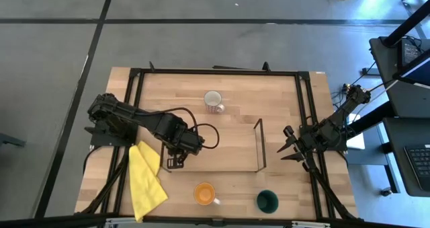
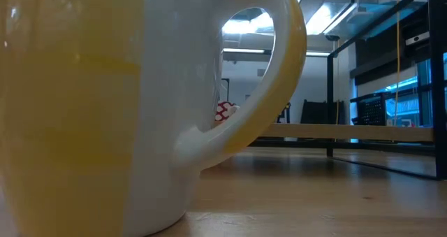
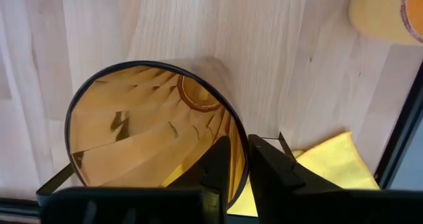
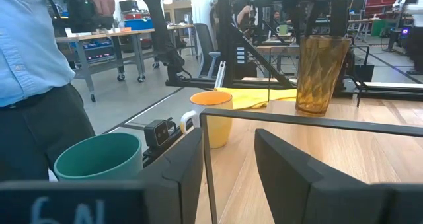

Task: Stack small to large cups/mugs on shelf
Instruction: Put the brown cup on the shelf, then put the green cup on the shelf

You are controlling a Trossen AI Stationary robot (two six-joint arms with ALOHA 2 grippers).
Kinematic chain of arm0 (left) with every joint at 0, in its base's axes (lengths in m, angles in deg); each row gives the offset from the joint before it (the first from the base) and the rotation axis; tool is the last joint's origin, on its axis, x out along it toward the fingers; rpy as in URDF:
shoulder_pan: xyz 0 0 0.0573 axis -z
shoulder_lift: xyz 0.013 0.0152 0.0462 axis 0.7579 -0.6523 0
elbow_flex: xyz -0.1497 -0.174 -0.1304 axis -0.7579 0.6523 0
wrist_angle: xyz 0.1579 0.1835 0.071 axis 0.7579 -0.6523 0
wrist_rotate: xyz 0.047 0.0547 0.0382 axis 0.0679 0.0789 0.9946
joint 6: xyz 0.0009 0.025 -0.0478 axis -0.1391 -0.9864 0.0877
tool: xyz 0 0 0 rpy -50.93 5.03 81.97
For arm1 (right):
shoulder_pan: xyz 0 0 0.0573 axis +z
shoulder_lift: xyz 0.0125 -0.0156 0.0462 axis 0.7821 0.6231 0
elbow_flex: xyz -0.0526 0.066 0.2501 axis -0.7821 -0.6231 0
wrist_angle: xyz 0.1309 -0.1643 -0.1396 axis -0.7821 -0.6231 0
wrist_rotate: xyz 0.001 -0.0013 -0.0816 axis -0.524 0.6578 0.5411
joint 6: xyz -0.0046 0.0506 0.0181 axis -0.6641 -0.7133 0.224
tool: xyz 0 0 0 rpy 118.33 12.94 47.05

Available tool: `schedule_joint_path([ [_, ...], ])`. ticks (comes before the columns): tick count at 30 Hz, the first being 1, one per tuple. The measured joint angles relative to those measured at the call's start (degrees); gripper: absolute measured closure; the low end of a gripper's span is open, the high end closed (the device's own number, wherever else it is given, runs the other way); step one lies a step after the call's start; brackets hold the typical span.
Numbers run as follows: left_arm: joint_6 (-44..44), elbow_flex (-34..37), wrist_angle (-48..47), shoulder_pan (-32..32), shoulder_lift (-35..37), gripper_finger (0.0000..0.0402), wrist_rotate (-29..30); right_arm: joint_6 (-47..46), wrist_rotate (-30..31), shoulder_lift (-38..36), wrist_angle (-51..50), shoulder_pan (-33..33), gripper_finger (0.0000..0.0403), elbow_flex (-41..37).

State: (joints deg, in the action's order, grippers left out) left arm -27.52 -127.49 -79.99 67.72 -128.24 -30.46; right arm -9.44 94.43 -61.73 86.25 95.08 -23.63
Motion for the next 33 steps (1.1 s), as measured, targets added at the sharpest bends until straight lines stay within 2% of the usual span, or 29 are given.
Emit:
schedule_joint_path([
  [4, 0.0, -0.5, 0.9, 0.0, 0.0, 0.0354, 0.0, 0.0, 0.0, 0.0, 0.0, 0.0, 0.0264, 0.0],
  [12, 0.0, -7.6, -0.6, 0.0, 0.2, 0.0354, 0.4, 0.0, 0.0, 0.0, 0.0, 0.0, 0.0264, 0.0],
  [21, 1.3, -9.5, -1.6, 0.0, 0.2, 0.0354, 1.2, 0.0, 0.0, 0.0, 0.0, 0.0, 0.0264, 0.0],
  [26, 1.0, -18.1, -0.5, 0.2, 0.2, 0.0354, 2.9, 0.0, 0.0, 0.0, 0.0, 0.0, 0.0264, 0.0],
  [33, -4.8, -31.8, 4.8, 1.5, 0.2, 0.0354, 11.4, 0.0, 0.0, 0.0, 0.0, 0.0, 0.0264, 0.0],
])
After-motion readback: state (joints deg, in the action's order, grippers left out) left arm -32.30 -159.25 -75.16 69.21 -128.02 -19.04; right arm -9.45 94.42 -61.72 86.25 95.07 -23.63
